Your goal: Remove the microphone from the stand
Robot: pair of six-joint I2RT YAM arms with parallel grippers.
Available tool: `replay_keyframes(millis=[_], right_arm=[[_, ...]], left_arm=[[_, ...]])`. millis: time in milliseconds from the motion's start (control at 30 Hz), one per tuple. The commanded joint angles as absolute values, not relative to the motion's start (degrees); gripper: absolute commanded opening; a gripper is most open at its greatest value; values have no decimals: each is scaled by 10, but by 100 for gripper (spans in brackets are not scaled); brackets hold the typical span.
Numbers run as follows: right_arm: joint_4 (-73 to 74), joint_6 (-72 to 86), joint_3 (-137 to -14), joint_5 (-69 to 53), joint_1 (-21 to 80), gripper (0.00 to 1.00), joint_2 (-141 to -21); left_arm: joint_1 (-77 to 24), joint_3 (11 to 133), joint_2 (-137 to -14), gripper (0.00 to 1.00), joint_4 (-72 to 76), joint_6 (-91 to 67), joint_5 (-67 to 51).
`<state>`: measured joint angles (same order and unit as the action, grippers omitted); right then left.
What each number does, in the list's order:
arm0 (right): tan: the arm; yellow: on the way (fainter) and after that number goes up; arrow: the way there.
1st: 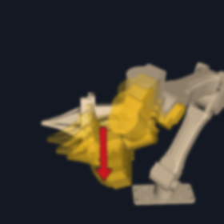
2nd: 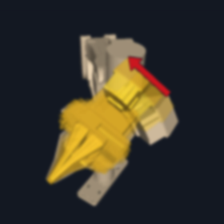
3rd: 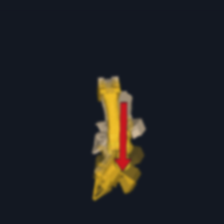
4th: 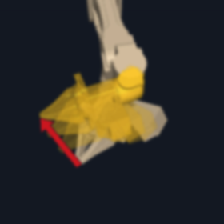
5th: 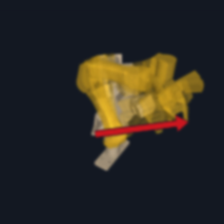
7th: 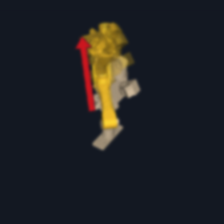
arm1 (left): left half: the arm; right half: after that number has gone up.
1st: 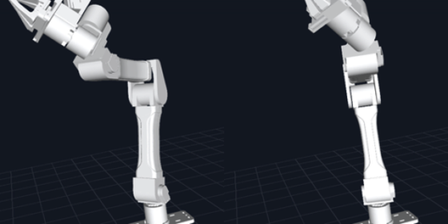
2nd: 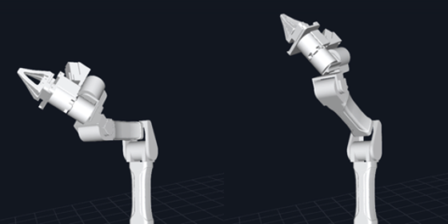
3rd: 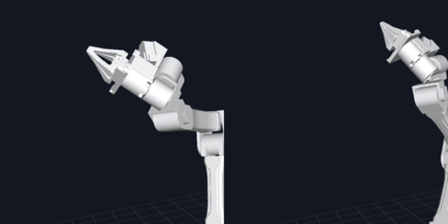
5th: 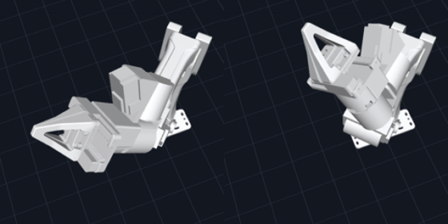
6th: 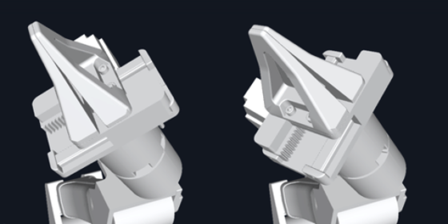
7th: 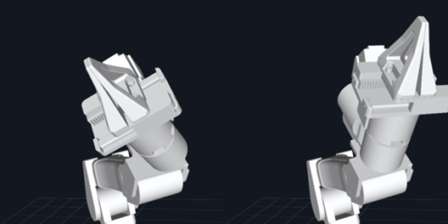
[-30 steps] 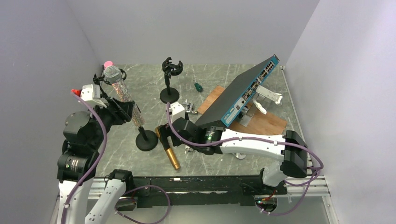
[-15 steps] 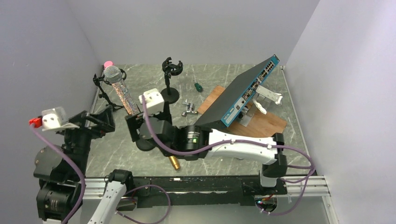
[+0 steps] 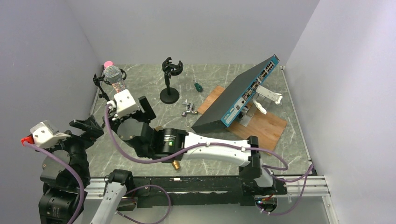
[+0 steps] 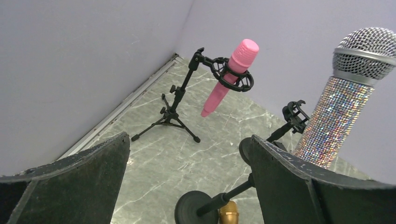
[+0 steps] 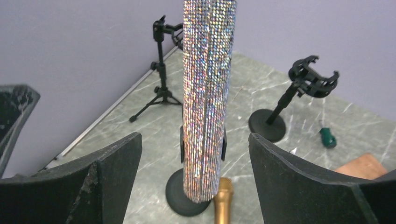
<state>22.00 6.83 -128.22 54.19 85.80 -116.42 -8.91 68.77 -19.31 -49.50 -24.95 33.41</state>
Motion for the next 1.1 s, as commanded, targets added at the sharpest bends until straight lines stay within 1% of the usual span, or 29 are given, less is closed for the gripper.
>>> replay_keyframes(millis=[0,100,233,300,400,433,567,733,800,833,900,933,967,1067], right_arm=[[108,-75,-1335,614,856,86,-1205],[65,-116,-1333,611,848,85,-1217],[111,-69,-1357,570,820,79,-1230],[119,-57,-1353,541,809,75,-1227],[111,-53,-1329,473,795,74,-1217],[112,-50,-1321,449,790,72,-1213],[147,-7,-1329,384,764,59,-1211],[143,-23,-1292,305,754,35,-1187],[147,-30,-1268,266,751,20,-1168],[146,-32,-1251,239,747,14,-1156],[135,-33,-1209,163,733,8,-1129],[135,-29,-1192,121,720,3,-1116],[136,-21,-1179,74,709,0,-1108],[142,-6,-1152,-54,670,0,-1087]], left_arm=[[-94,669,-177,99,-503,-261,354],[-99,658,-173,99,-521,-285,338],[-99,624,-157,99,-520,-304,316],[-99,621,-154,99,-528,-314,318],[-99,612,-154,99,-532,-314,301],[-99,601,-147,99,-526,-312,284],[-99,584,-147,99,-508,-309,209],[-98,560,-142,99,-483,-310,171],[-99,558,-143,99,-478,-305,153],[-99,555,-143,99,-475,-301,141],[-99,543,-139,99,-461,-292,124],[-99,535,-139,99,-454,-286,112],[-99,533,-143,99,-446,-275,101],[-99,532,-151,99,-450,-254,85]])
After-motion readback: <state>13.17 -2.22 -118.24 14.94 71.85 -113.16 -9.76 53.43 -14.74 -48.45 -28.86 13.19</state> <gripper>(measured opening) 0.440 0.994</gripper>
